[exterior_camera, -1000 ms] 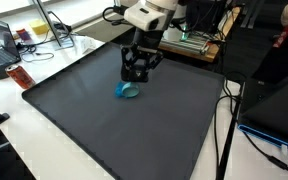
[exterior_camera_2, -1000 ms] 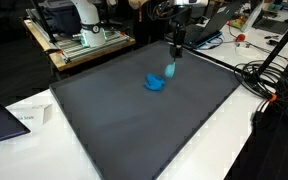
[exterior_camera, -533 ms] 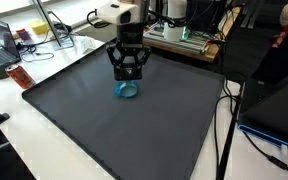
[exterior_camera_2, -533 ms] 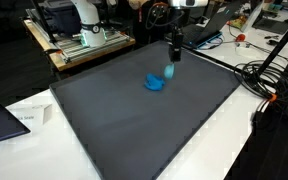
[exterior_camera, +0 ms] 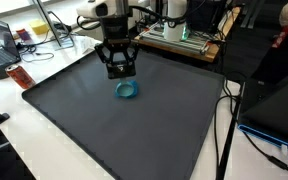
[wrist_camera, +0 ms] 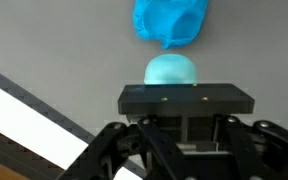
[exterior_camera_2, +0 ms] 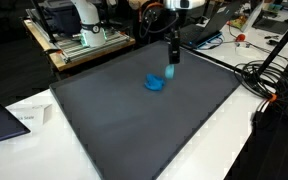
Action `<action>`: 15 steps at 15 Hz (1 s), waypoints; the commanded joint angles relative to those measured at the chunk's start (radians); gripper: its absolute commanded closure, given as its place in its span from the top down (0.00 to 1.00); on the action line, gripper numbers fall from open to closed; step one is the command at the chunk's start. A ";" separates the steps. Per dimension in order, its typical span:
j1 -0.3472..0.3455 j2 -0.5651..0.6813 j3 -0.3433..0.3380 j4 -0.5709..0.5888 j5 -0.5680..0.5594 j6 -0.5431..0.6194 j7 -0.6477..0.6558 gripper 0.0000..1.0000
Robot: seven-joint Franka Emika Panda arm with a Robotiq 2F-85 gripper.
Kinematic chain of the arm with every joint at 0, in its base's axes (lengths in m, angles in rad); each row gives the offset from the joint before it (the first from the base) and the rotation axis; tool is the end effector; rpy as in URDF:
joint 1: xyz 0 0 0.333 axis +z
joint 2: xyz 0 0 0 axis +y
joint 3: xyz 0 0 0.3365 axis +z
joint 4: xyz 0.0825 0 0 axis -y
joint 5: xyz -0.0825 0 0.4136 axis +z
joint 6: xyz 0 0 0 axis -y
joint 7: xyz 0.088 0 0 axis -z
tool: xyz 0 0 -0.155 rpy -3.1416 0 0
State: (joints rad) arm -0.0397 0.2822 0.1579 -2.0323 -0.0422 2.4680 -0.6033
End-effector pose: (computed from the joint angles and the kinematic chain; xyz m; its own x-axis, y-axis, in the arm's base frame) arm 0.6399 0.0733 0.2764 0.7260 0.6740 0.1364 0.6703 -0.7379 0.0787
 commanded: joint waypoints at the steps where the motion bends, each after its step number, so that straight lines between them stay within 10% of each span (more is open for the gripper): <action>1: -0.047 0.000 0.010 0.018 0.122 -0.021 -0.121 0.22; 15: -0.148 0.061 0.002 0.056 0.406 -0.051 -0.385 0.22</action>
State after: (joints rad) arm -0.1614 0.3136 0.1529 -2.0169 0.2880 2.4517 -0.9126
